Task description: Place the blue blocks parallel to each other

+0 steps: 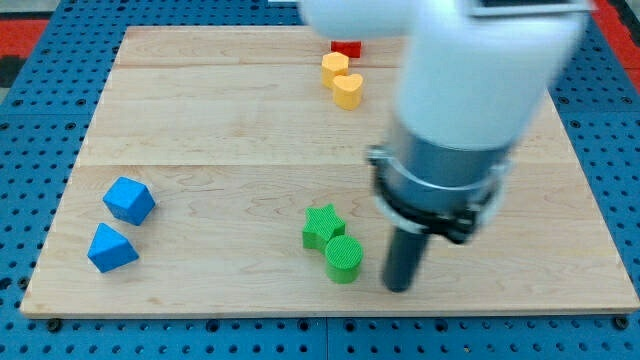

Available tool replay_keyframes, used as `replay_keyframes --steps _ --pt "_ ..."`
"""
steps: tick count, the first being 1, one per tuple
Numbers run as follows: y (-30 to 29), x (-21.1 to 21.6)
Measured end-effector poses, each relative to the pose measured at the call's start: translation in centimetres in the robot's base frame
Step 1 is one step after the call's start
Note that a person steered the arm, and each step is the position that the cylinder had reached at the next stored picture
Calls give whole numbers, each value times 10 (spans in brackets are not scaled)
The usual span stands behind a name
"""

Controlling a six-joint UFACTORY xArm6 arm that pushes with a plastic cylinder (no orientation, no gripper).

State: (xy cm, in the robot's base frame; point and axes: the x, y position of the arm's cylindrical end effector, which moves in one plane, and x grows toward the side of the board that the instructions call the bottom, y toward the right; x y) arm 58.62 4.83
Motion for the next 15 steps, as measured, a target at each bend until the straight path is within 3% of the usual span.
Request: replay_keyframes --steps 1,2,3,5,6,8,9,10,11,12,13,15 --pt "-35 -3" --pt "-33 -2" --pt "-24 29" --pt "-261 25" --pt "-251 6" --pt "-298 -107" --pt "-256 -105" --pt "-284 -56" --pt "-221 -53" --pt "-195 -88" --pt "-234 -93" --pt "-219 -121"
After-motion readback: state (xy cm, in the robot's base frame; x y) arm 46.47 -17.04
